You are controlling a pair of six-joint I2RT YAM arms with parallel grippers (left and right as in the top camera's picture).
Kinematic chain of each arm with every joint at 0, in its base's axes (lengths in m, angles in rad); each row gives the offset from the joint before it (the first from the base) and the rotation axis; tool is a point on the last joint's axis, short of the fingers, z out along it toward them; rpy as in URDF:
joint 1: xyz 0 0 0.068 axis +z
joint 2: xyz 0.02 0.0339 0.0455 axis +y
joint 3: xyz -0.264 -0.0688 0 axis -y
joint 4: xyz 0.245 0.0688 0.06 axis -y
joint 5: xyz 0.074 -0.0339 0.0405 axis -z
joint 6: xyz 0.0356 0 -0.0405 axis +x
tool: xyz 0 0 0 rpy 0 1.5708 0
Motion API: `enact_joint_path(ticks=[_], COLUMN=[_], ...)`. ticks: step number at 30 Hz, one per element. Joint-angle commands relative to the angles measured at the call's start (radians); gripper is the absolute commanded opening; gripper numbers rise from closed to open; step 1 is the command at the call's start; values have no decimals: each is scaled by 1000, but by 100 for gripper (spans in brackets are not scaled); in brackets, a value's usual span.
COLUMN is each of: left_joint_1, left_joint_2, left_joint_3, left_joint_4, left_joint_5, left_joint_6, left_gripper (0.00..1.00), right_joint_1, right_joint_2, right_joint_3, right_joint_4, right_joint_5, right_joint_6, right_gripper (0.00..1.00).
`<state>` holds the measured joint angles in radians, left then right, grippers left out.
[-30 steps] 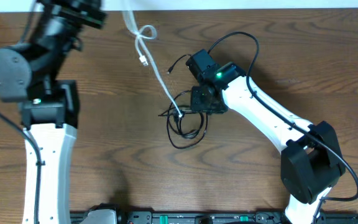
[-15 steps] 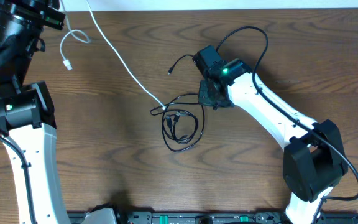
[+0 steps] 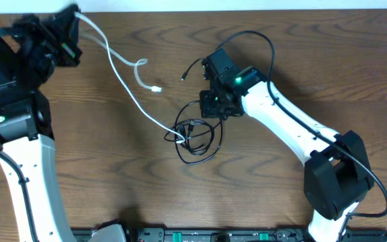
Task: Untangle cables
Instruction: 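Carry the white cable to the far left corner with the left gripper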
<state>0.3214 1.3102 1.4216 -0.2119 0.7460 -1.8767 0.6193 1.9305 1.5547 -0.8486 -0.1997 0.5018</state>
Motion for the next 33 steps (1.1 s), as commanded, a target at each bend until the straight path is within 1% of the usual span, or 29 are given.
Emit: enact_joint_path(ticks=[1,4,5,6,7,10,13,14,15,16,17,19,20,21,22,23,24,25,29,33], left_joint_1=[-1,-11,-20,-25,-32,-37,-37,-37,-37,-37,-37,-37,-37,-37,-37,-37,-37,-37,-37,-37], left_joint_2=[-10,-12,-14,-16,-21,-35,-36,-35,-34,-31,-28,-21,-16,-12,-9,-4,0,3,35,122], left_joint_3=[11,11,11,11,11,11,11,11,11,11,11,11,11,11,11,11,11,11,30,128], left_joint_4=[7,134,196,231,275,297,296,297,296,297,297,296,297,294,294,292,286,272,259,259], left_joint_5=[90,225,273,295,301,264,179,150,129,82,53,-29,-74,-103,-113,-112,-111,-111,-111,-112], left_joint_6=[-5,-122,-181,-212,-211,-211,-202,-178,-152,-65,-4,182,334,454,575,682,741,780,903,984], left_gripper=[7,7,8,7,7,8,8,8,8,7,8,7,7,7,7,7,8,7,7,7], right_joint_1=[23,35,40,42,43,43,43,43,43,41,39,27,19,11,-5,-18,-29,-45,-129,-183], right_joint_2=[3,5,6,10,14,32,50,52,52,48,43,25,13,2,-24,-45,-63,-86,-239,-388], right_joint_3=[0,0,0,0,0,0,0,0,0,0,0,1,1,1,1,1,1,1,1,1], right_joint_4=[20,50,60,67,72,75,59,50,40,30,24,11,2,-6,-23,-35,-46,-62,-124,-136], right_joint_5=[-12,30,61,87,105,107,99,99,100,100,100,100,100,100,100,100,101,105,119,119], right_joint_6=[-36,-3,23,42,53,55,55,55,55,42,38,31,31,29,11,-3,-11,-10,-10,-10], right_gripper=[1,2,2,2,2,2,1,1,4,6,9,14,20,27,43,67,86,99,99,99])
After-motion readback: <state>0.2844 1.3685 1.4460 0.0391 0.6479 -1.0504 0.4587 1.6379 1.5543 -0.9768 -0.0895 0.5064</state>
